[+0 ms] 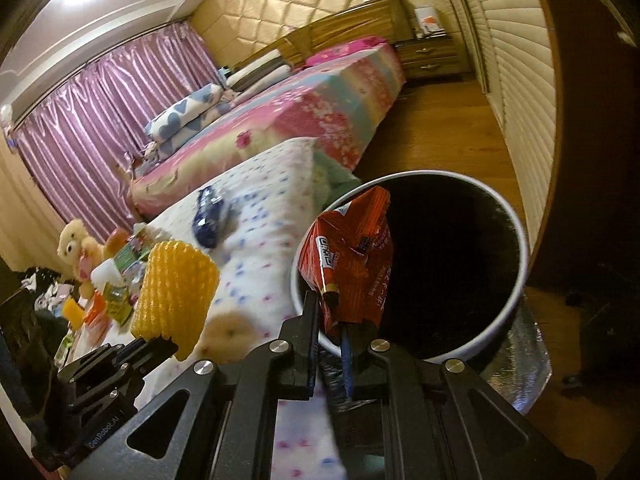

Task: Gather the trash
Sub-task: 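Carry the foam net and red bag in both tools over the trash bin, then open both tools to drop the foam net and red bag into the bin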

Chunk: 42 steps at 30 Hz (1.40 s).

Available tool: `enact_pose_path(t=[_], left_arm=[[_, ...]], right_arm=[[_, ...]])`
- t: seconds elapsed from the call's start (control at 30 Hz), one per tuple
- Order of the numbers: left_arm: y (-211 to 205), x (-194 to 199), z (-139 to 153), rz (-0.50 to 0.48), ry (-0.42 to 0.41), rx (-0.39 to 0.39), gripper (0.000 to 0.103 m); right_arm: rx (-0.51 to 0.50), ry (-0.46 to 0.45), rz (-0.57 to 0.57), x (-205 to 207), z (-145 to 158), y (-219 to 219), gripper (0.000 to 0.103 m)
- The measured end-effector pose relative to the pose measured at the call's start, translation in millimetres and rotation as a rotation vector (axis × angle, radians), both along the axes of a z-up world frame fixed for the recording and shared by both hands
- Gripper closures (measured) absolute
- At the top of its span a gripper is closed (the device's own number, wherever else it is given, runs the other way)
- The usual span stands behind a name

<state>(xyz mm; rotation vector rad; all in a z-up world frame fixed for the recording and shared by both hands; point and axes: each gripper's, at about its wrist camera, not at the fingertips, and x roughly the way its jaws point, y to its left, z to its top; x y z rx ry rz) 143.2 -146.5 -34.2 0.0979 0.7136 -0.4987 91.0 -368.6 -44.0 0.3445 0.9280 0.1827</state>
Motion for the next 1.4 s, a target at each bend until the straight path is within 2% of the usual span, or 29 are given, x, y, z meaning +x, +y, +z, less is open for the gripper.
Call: enact_pose_path(t=[0.53,1.03,1.3,1.4], left_arm=[[-53.1,29.4,-9.7,-0.045,0.027,0.026,0.091],[-82.8,51.5,-17.1,-0.065,0.063,0.058,0.091],[-96.7,66.2,-20.4,-0.094,0.090,0.065,0.091],[-100.3,70.3,-19.9,-0.099,0.091,0.065,0.083]], right_arm=[[0.013,0.040,-0.057,10.0,-17.2,-39.9,0.094],[0.025,0.065,-0.069,25.7,-25.4,-51.8,0.093],[0.019,0.090,-0.068,38.9,-30.2,-56.8,0.090],[0.005,0.105,-0.062,45.5,-31.6,-57.8,0.089]])
